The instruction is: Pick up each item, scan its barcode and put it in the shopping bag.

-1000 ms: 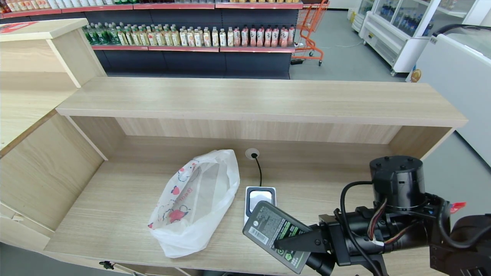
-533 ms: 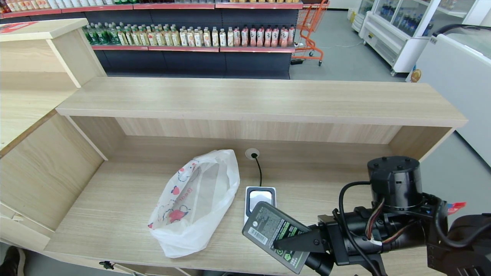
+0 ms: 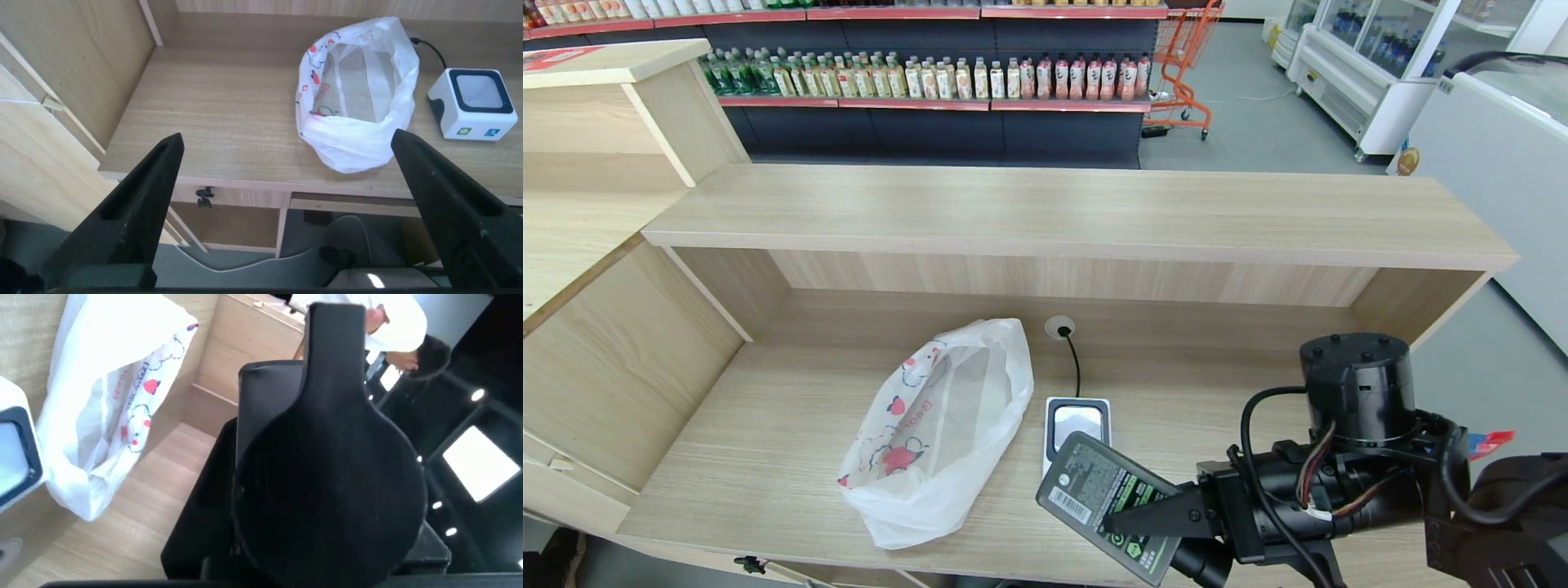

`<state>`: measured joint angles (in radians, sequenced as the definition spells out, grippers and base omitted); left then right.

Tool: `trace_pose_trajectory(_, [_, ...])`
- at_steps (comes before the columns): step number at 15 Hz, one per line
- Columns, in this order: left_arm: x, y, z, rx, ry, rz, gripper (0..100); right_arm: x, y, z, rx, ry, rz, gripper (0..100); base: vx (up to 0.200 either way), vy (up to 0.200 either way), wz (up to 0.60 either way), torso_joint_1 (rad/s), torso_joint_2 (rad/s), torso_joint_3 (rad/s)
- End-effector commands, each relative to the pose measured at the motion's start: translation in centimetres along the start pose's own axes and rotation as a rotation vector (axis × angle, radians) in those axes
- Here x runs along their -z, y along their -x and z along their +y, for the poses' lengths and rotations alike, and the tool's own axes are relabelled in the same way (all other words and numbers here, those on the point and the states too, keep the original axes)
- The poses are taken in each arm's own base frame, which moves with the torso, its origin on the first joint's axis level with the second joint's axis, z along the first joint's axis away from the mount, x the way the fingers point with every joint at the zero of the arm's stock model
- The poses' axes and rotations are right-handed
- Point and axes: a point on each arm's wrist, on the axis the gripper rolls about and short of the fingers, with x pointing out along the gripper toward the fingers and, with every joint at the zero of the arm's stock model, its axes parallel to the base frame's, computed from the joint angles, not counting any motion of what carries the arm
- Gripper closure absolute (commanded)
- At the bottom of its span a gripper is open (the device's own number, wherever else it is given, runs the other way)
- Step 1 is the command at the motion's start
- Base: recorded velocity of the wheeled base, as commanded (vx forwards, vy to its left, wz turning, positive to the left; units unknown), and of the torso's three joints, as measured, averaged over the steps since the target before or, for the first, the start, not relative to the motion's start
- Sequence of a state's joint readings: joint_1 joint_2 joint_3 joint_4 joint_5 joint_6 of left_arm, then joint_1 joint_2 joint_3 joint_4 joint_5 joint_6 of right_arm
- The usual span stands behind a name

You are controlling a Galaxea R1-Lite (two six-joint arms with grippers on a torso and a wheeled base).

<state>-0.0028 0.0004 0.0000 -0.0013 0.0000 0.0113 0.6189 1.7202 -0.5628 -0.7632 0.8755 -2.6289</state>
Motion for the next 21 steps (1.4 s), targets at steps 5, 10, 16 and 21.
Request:
trace_pose_trajectory(5, [0.0,0.0,0.0,-0.003,-0.001,-0.001,0,2.5,6.2,-6.5,0.082,-0.859,0.441,100,0.000,0.000,0.00,0.000,0.00,0.000])
trace_pose_trajectory(10, [0.0,0.0,0.0,-0.001,-0.001,-0.001,0,0.3,12.3,-1.8,0.437,-2.204,0.849,100,0.000,0.000,0.00,0.000,0.00,0.000])
trace_pose_trajectory(16, [0.0,0.0,0.0,-0.001,0.001,-0.001,0,-0.8,11.2,1.2,0.661,-2.892,0.957,100,0.000,0.000,0.00,0.000,0.00,0.000])
trace_pose_trajectory(21, [0.0,0.0,0.0,-0.003,-0.001,-0.001,0,-0.8,10.3,0.9,-0.642,2.936,-0.906,100,0.000,0.000,0.00,0.000,0.00,0.000])
